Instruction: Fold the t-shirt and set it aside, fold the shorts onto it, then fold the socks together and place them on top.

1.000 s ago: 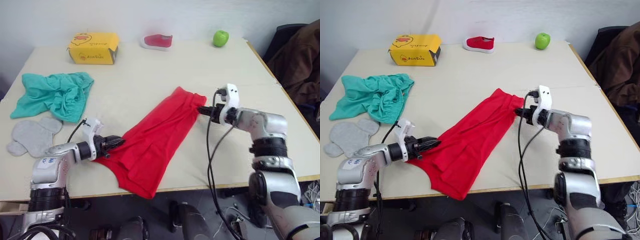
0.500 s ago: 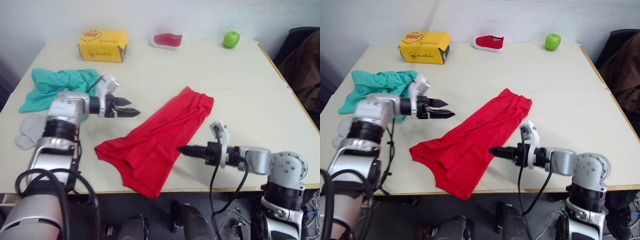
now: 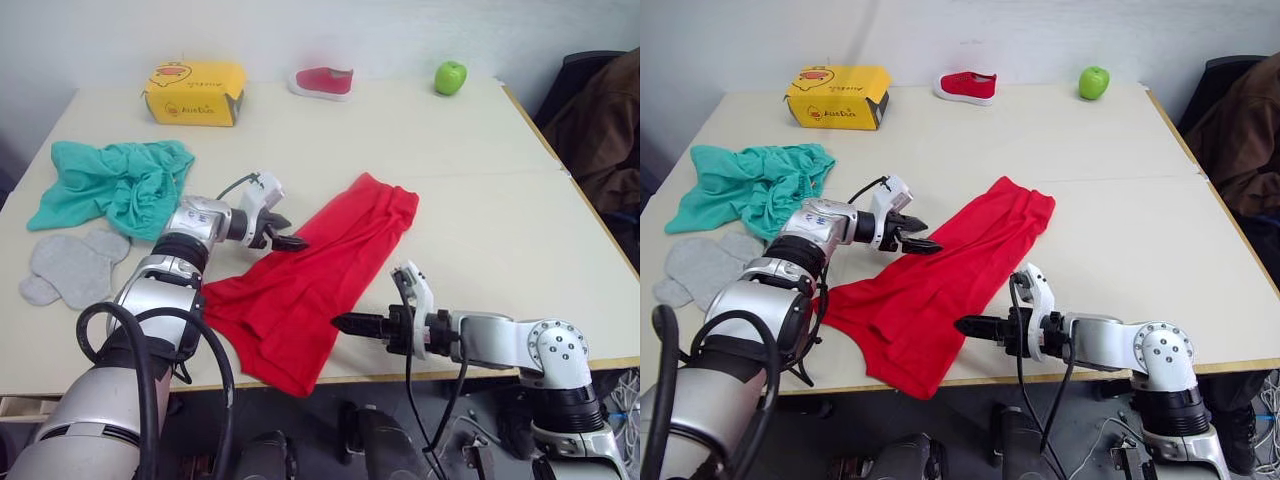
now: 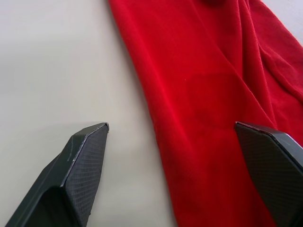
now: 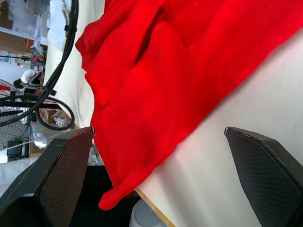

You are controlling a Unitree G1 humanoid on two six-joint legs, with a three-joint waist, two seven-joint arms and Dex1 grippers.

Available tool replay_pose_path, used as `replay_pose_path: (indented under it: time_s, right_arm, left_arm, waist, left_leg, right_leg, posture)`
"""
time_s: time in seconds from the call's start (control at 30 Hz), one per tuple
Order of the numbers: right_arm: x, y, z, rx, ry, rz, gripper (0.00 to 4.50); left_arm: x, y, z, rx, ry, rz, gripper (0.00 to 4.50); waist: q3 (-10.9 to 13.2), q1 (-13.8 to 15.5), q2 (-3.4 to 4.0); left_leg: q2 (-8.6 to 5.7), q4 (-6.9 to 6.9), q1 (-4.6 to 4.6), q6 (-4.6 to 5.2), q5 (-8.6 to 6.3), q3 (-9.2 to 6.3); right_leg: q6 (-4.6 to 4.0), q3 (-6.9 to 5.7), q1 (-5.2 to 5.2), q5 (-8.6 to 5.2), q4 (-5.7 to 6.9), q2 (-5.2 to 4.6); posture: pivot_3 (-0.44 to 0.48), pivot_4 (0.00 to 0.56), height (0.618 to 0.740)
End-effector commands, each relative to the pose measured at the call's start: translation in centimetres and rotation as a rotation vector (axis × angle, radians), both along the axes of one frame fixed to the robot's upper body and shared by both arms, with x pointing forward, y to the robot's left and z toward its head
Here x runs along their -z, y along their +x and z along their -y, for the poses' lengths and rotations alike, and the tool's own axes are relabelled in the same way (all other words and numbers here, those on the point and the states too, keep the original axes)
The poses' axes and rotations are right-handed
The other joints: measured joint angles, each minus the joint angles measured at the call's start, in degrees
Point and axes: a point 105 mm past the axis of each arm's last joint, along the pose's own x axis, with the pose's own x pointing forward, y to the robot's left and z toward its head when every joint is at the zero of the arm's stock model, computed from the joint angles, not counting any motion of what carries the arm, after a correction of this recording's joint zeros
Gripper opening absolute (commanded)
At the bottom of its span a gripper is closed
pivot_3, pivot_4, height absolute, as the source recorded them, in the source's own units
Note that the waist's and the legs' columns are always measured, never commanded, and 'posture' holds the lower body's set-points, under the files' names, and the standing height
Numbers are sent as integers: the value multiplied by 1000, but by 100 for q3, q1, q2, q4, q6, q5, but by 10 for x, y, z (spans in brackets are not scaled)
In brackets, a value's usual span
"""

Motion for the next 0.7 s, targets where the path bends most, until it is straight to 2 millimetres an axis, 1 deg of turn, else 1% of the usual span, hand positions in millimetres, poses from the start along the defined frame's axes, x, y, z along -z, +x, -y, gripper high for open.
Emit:
replay_pose_path:
  time_s: [0.03, 0.07, 0.17, 0.2, 0.27, 0.33, 0.4, 0.43, 0.53, 0.63, 0.7]
  right_arm:
    - [11, -1, -12, -12, -7, -54, 4500]
    - [12, 0, -15, -15, -8, -55, 4500]
    - [18, 3, -19, -18, -25, -63, 4500]
    - [20, 4, -20, -21, -33, -65, 4323]
    - [25, 4, -18, -25, -52, -71, 3877]
    - [29, 3, -16, -23, -62, -75, 3223]
    - [31, 4, -15, -19, -62, -79, 2437]
    - [31, 4, -15, -18, -62, -79, 2215]
    - [33, 5, -15, -23, -71, -71, 1146]
    - [31, 10, -13, -23, -77, -52, 77]
    - [29, 14, -10, -18, -77, -42, 31]
  left_arm:
    - [-5, 3, 3, -8, -4, 21, 3601]
    - [-4, 3, 3, -10, -5, 23, 3247]
    - [-3, 3, 4, -9, -6, 27, 2407]
    - [-3, 3, 5, -4, -6, 28, 2061]
    - [-2, 3, 6, 5, -3, 32, 1435]
    - [-3, 2, 7, 7, -11, 32, 851]
    - [-3, 2, 8, 8, -16, 31, 134]
    - [-3, 2, 9, 9, -19, 31, 1]
    - [-2, 2, 8, 4, -32, 31, 0]
    - [-3, 2, 1, -17, -56, 29, 0]
    - [-2, 2, -4, -29, -63, 29, 0]
  waist:
    - [-1, -4, -1]
    - [-1, -18, -1]
    - [-1, -26, -2]
    - [-1, -25, -2]
    - [-2, -25, -3]
    - [-2, -24, -3]
    - [-2, -25, -3]
    - [-2, -26, -3]
    - [-2, -26, -3]
    - [-3, -30, -5]
    - [-8, -28, -13]
  left_leg:
    - [1, 0, 0, 0, 0, -1]
    - [1, -1, 1, 0, 0, 0]
    - [3, -2, 2, 0, 0, 0]
    - [4, -2, 2, 0, 0, 0]
    - [4, -1, 1, 1, 0, 0]
    - [4, -1, 1, 1, 0, 0]
    - [4, -2, 1, 1, 0, 0]
    - [4, -1, 1, 1, 0, 0]
    - [4, -2, 0, 1, 0, -1]
    - [4, -2, 0, 2, 0, 0]
    - [5, -1, 1, 2, 0, 0]
  right_leg:
    - [0, 0, 0, 0, 0, 0]
    - [0, 0, 0, 0, 1, -1]
    - [0, 0, -1, 0, 3, 0]
    - [0, -1, -1, 0, 3, 0]
    - [0, -1, -1, 0, 2, 0]
    - [0, -1, -1, 0, 2, 0]
    - [0, -1, -1, 0, 2, 0]
    - [0, -1, -1, 0, 2, 0]
    - [0, -1, -2, 0, 2, 0]
    - [0, -1, -3, 0, 2, 0]
    - [0, -1, -2, 0, 2, 0]
  posture:
    - [0, 150, 740]
    - [0, 150, 740]
    - [0, 150, 740]
    - [0, 150, 740]
    - [0, 150, 740]
    - [0, 150, 740]
    - [0, 150, 740]
    - [0, 150, 740]
    - [0, 150, 740]
    - [0, 150, 740]
    - [0, 150, 740]
